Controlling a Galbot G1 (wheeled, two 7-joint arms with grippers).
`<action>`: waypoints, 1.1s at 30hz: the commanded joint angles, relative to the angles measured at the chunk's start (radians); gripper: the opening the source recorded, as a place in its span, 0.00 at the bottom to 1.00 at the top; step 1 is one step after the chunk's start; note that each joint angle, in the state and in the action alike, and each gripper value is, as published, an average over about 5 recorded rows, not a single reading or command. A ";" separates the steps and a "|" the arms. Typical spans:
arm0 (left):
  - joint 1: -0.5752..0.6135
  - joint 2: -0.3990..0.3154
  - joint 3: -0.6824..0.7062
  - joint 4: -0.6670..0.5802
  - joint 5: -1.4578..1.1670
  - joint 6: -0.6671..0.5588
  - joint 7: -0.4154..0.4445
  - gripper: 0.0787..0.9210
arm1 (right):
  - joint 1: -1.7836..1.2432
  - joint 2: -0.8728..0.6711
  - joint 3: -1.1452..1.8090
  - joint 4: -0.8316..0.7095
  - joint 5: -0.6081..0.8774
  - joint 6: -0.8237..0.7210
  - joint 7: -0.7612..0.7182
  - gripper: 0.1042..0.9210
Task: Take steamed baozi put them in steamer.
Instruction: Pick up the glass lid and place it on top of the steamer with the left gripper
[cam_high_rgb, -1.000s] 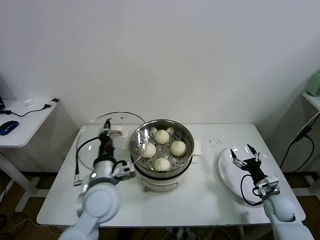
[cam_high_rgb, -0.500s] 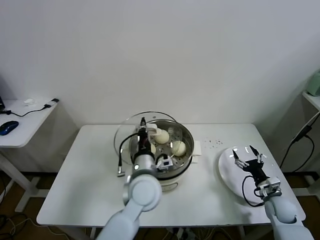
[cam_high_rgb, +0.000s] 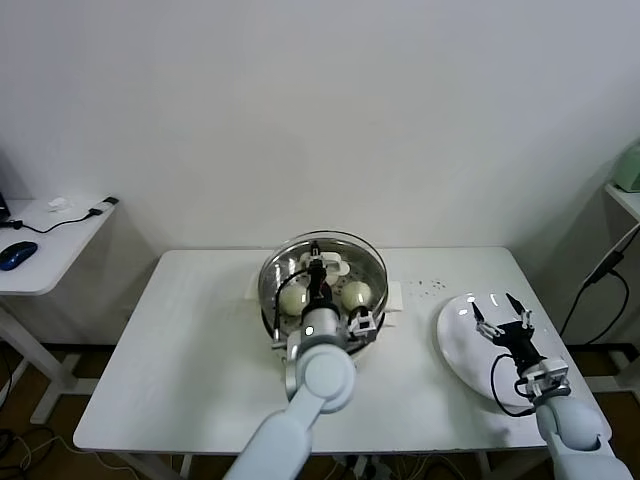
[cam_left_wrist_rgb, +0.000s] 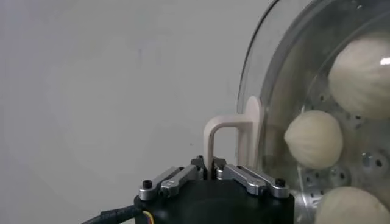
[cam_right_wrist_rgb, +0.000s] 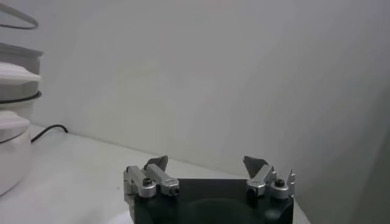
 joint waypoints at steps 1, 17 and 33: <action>-0.001 -0.033 0.010 0.077 -0.012 0.038 -0.042 0.09 | 0.000 0.000 0.009 0.000 0.000 0.001 -0.002 0.88; -0.003 -0.028 0.002 0.113 -0.019 0.039 -0.084 0.09 | -0.005 0.004 0.019 0.001 -0.001 0.004 -0.007 0.88; 0.001 -0.006 0.008 0.106 -0.003 0.021 -0.072 0.09 | -0.008 0.007 0.028 0.000 -0.001 0.006 -0.018 0.88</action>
